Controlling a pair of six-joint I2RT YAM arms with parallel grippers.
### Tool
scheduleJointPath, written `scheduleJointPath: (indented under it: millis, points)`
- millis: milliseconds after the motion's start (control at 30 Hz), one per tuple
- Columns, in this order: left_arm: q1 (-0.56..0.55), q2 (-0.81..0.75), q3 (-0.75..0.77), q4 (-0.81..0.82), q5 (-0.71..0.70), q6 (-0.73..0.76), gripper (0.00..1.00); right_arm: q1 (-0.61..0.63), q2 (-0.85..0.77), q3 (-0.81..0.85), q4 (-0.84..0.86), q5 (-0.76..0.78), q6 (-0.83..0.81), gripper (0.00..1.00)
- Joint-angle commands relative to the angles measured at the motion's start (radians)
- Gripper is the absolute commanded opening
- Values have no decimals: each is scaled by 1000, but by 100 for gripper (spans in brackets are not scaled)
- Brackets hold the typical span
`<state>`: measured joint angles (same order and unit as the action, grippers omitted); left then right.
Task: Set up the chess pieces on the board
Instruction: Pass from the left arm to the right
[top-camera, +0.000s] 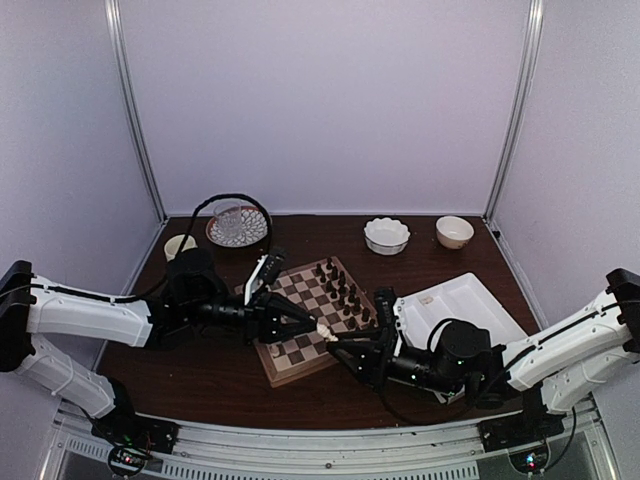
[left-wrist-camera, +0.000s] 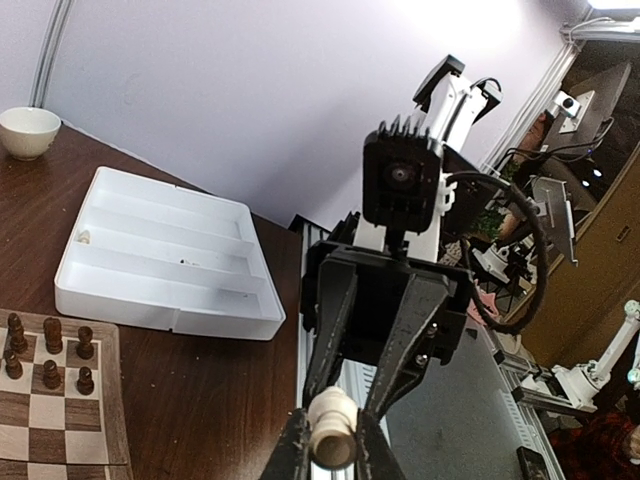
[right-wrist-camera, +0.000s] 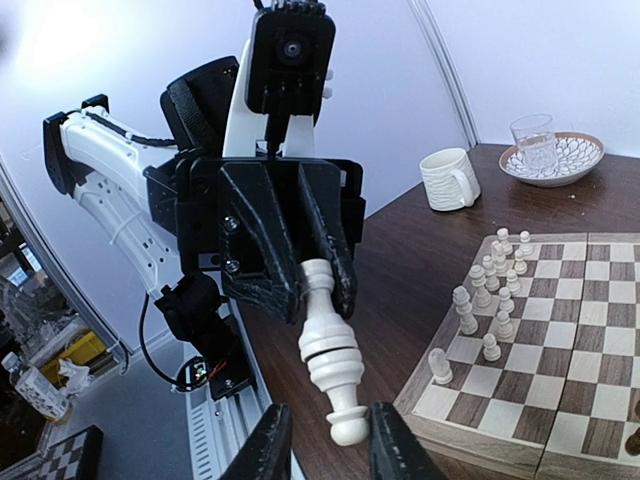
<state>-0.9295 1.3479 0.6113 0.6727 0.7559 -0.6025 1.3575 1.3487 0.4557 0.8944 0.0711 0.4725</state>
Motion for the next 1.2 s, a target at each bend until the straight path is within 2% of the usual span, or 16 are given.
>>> scheduleJointPath:
  millis: [0, 333, 500, 567, 667, 767, 900, 1000, 1167]
  points:
    - [-3, -4, -4, 62, 16, -6, 3, 6, 9, 24, 22, 13, 1, 20]
    - [-5, -3, -1, 51, 14, -1, 3, 6, -10, 8, 23, 34, 13, 4]
    - [-5, -18, 9, -50, -52, 53, 3, 6, -77, -21, -91, 97, 34, 0]
    - [-5, -28, 19, -122, -106, 82, 3, 5, -134, -41, -179, 137, 41, 0]
    - [-5, -51, 37, -235, -182, 142, 2, -3, -238, -30, -429, 243, 75, 0]
    - [-7, -87, 52, -379, -272, 238, 2, -48, -312, 55, -753, 276, 98, 0]
    - [-38, -100, 67, -562, -378, 370, 2, -99, -344, 210, -1069, 262, 56, 0]
    - [-89, -88, 92, -654, -440, 421, 3, -176, -296, 332, -1216, 192, 15, 0]
    - [-165, -90, 112, -790, -588, 497, 3, -346, -158, 495, -1291, -92, -72, 0]
